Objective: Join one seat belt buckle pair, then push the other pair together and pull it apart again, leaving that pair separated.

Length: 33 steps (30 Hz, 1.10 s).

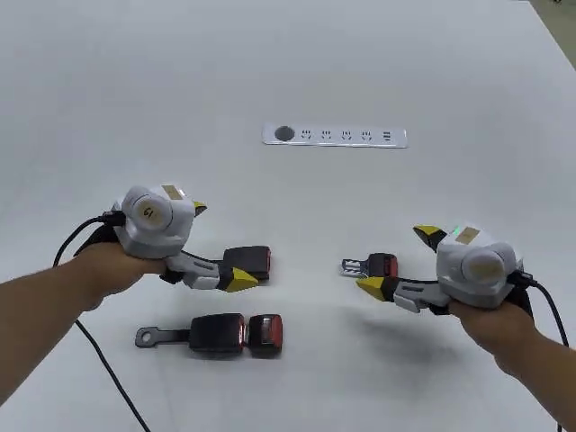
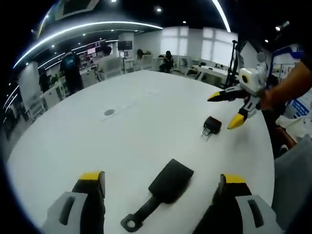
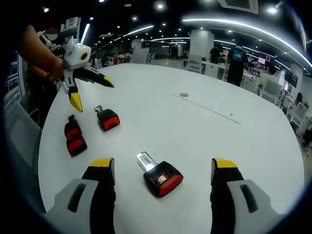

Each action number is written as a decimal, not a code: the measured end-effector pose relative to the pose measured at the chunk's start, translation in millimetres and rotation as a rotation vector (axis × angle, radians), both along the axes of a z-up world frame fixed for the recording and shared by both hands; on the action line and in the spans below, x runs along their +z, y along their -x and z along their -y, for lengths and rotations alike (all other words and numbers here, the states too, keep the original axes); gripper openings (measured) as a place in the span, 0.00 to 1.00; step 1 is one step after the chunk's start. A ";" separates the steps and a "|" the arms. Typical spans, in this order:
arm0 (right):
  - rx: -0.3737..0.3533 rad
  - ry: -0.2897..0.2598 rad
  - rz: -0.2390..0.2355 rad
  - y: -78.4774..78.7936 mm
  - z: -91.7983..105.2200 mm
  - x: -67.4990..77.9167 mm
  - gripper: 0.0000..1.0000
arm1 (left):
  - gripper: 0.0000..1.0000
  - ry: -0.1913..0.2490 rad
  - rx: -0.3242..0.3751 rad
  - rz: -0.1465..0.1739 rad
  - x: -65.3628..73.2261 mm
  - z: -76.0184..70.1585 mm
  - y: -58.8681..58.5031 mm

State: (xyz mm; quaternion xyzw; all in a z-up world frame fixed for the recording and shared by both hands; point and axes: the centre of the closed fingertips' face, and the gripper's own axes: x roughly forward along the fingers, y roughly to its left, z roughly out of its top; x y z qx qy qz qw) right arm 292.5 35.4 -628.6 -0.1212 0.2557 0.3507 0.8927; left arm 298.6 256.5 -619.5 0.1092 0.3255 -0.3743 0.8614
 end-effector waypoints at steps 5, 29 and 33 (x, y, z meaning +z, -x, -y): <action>-0.052 -0.014 0.023 6.9 1.3 7.9 0.83 | 1.00 0.033 0.041 0.019 -0.6 -10.7 8.5; -0.139 -0.069 0.094 69.9 -17.2 48.1 0.90 | 1.00 0.161 0.211 0.048 36.0 -49.1 93.9; -0.144 -0.074 0.099 79.6 -18.0 50.6 0.90 | 1.00 0.166 0.224 0.058 34.4 -58.0 106.0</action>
